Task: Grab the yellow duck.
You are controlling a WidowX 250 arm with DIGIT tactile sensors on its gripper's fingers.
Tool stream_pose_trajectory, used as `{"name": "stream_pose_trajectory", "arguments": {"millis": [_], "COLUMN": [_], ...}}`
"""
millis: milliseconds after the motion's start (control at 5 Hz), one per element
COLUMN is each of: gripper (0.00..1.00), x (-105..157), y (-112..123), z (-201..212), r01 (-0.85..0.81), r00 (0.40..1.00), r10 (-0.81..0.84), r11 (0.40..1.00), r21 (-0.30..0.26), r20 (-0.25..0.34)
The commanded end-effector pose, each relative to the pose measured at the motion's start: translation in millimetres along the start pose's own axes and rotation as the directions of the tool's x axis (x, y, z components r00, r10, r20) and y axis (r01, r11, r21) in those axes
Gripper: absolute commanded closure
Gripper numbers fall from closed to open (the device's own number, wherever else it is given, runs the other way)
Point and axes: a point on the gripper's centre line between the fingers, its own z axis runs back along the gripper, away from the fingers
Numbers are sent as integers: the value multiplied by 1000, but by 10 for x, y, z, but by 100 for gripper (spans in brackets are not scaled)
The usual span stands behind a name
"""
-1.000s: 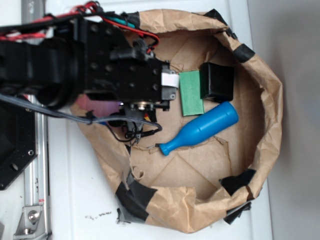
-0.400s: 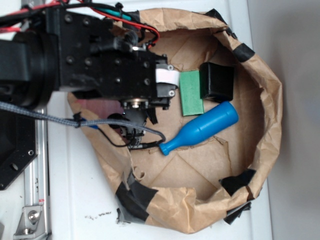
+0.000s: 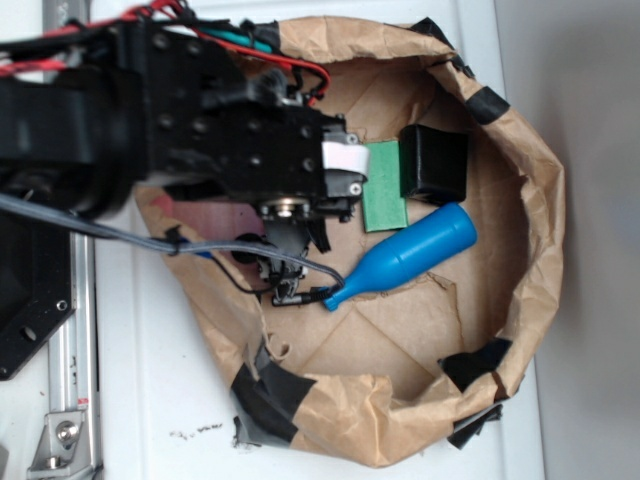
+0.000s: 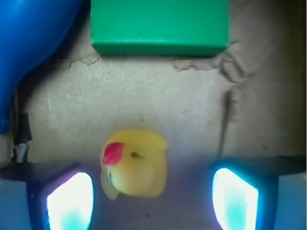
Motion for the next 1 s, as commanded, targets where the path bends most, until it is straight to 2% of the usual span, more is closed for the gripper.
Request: {"name": "stream_pose_trajectory", "arguments": {"millis": [0, 200, 400, 600, 800], "gripper": [0, 0, 0, 100, 100], "x": [50, 37, -74, -89, -111], "y": [39, 16, -40, 5, 2], "z": [-14, -84, -216, -246, -212], "r01": [-11, -6, 6, -12, -10], "r00": [999, 1000, 999, 999, 1000], "r10": [11, 6, -6, 12, 10], "r11": [1000, 1000, 1000, 1000, 1000], "r21": [-3, -13, 0, -1, 1], "r20": [33, 10, -35, -33, -9]}}
